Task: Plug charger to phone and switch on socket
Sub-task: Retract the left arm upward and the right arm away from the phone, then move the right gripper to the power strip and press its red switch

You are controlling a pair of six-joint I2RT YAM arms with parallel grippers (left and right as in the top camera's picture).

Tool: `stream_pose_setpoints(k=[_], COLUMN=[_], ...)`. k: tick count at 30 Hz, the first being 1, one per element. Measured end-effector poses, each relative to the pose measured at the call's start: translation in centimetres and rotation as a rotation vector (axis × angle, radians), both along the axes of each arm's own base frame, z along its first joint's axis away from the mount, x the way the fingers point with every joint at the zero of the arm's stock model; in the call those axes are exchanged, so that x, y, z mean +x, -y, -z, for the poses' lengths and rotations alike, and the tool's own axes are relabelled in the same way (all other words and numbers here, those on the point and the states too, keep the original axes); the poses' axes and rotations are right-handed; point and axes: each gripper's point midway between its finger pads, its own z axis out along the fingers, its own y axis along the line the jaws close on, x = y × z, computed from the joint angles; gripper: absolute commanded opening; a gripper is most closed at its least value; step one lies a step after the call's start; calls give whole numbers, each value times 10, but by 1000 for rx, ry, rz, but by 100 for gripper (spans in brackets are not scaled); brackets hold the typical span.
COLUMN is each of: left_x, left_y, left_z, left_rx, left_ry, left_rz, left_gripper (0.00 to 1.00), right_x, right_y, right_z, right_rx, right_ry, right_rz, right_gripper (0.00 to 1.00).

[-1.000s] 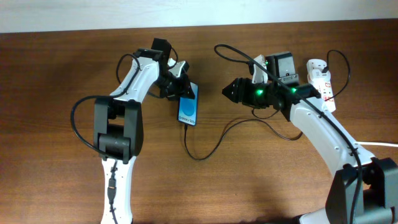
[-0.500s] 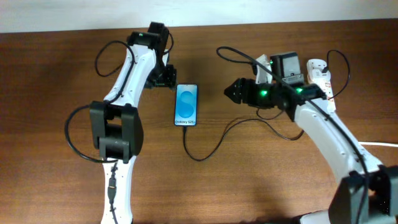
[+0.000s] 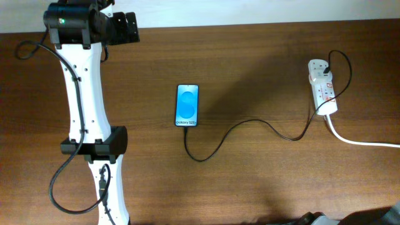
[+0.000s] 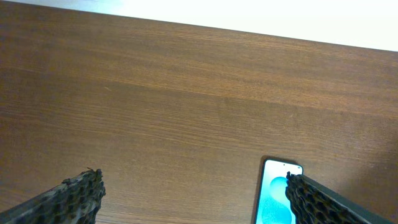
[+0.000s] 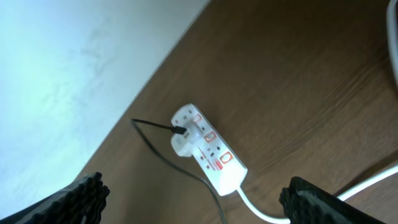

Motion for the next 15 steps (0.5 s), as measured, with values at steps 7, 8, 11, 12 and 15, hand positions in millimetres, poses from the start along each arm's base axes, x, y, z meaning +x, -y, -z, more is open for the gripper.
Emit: stream_pose_setpoints(k=[7, 8, 11, 12, 15], left_x=[0, 0, 0, 0, 0], left_y=[0, 0, 0, 0, 0], left_z=[0, 0, 0, 0, 0], left_rx=[0, 1, 0, 0, 0], left_ry=[-1, 0, -1, -1, 0], left_rz=[0, 0, 0, 0, 0], left_gripper=[99, 99, 100, 100, 100], right_x=[50, 60, 99, 105, 113], right_y=[56, 55, 26, 23, 16], right_z=[102, 116, 122, 128, 181], right_rx=[72, 47, -73, -81, -26], right_ry=[-69, -105, -154, -163, -257], right_rz=[-1, -2, -48, -54, -78], right_gripper=[94, 94, 93, 93, 93])
